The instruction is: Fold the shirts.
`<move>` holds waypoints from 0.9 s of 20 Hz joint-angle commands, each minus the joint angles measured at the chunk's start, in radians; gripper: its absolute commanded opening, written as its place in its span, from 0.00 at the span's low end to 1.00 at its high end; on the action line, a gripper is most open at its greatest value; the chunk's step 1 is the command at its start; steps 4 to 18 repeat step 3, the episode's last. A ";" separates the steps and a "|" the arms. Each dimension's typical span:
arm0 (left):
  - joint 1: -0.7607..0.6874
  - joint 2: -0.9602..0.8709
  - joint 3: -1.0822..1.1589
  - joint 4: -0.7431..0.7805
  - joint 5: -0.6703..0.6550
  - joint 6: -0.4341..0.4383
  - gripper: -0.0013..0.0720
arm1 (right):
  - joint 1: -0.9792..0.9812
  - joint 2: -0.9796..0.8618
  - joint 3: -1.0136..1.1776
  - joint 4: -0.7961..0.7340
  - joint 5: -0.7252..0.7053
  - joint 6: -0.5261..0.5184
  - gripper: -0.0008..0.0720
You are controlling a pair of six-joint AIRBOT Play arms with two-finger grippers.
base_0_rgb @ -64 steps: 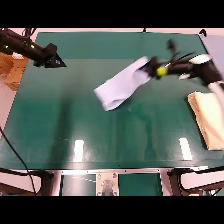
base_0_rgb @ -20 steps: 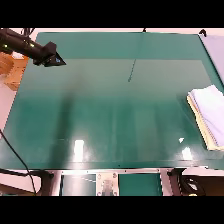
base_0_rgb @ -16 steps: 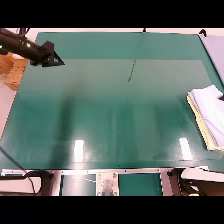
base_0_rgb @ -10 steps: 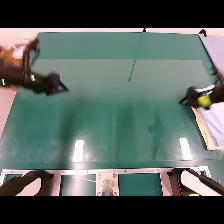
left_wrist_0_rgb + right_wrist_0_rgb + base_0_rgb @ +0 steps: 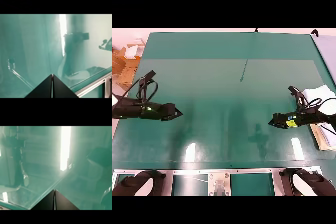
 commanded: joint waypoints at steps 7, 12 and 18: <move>-0.001 0.009 -0.011 0.002 0.028 0.000 0.05 | 0.017 0.009 -0.011 0.002 0.017 -0.001 0.03; -0.001 0.009 -0.011 0.002 0.028 0.000 0.05 | 0.017 0.009 -0.011 0.002 0.017 -0.001 0.03; -0.001 0.009 -0.011 0.002 0.028 0.000 0.05 | 0.017 0.009 -0.011 0.002 0.017 -0.001 0.03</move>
